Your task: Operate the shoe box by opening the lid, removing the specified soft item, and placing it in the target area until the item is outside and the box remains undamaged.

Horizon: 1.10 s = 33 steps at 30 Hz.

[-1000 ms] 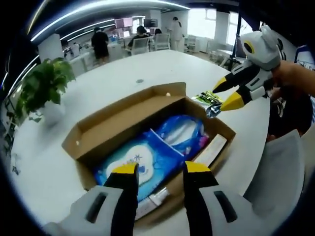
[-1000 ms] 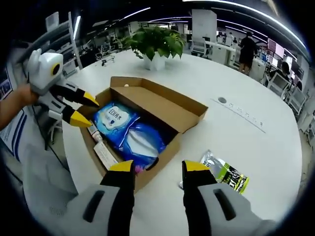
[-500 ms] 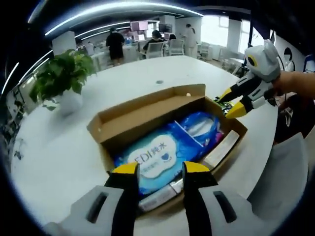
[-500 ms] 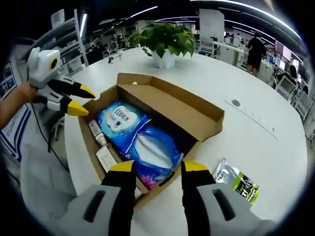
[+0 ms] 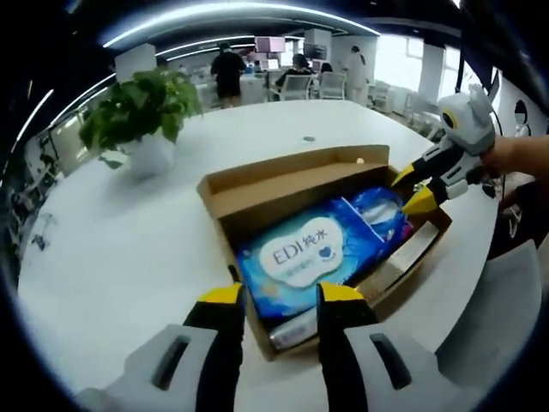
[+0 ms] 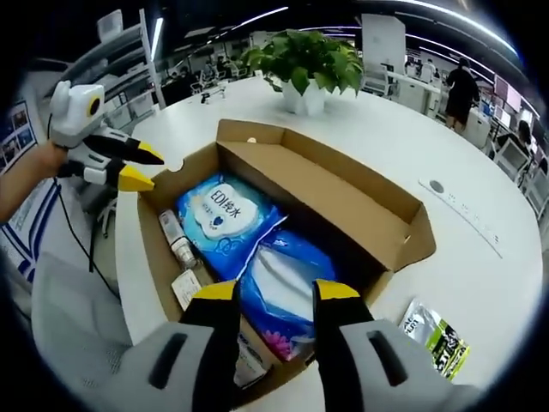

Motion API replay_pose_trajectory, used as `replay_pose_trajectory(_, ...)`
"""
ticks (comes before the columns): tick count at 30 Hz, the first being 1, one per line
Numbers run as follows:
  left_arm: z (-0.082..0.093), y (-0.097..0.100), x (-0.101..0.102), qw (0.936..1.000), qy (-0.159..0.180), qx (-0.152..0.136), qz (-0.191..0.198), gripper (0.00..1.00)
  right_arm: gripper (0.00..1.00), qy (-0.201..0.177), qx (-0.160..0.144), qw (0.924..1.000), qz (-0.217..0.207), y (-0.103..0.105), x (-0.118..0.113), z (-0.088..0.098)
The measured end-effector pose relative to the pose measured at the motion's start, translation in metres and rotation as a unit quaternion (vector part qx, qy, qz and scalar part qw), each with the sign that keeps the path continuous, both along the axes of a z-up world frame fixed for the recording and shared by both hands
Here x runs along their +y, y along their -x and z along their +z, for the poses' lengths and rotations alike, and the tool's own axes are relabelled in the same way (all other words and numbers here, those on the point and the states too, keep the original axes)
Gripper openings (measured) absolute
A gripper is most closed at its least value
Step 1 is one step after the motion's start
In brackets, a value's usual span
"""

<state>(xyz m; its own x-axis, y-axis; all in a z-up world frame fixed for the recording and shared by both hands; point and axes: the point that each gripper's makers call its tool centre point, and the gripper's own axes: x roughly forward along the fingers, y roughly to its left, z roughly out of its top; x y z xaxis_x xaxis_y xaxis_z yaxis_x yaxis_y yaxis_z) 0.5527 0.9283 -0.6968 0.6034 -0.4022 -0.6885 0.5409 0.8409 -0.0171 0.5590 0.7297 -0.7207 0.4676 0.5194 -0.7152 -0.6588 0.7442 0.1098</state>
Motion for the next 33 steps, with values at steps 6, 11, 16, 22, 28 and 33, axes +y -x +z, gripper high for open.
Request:
replay_pose_trajectory(6,-0.01,0.002,0.012,0.9998,-0.004,0.005,0.018,0.29,0.29,-0.004,0.0,0.9999,0.009,-0.004,0.011,-0.003)
replay_pose_trajectory(11,-0.019,0.007,0.017,0.9993,-0.003,0.017,0.032,0.25,0.29,-0.014,-0.002,0.9998,0.016,-0.009,0.022,-0.002)
replay_pose_trajectory(16,-0.025,0.011,0.019,0.9984,0.007,0.026,0.049,0.19,0.29,-0.015,-0.003,0.9997,0.02,-0.016,0.031,-0.005)
replay_pose_trajectory(22,-0.027,0.012,0.022,0.9972,0.02,0.034,0.064,0.1,0.28,-0.014,-0.007,0.9997,0.019,-0.028,0.036,-0.01)
replay_pose_trajectory(28,-0.028,0.012,0.02,0.9968,0.028,0.038,0.065,0.08,0.28,-0.021,-0.004,0.9997,0.015,-0.037,0.042,-0.013)
replay_pose_trajectory(33,-0.028,0.012,0.02,0.9965,0.031,0.037,0.067,0.08,0.27,-0.026,0.006,0.9995,0.013,-0.04,0.049,-0.02)
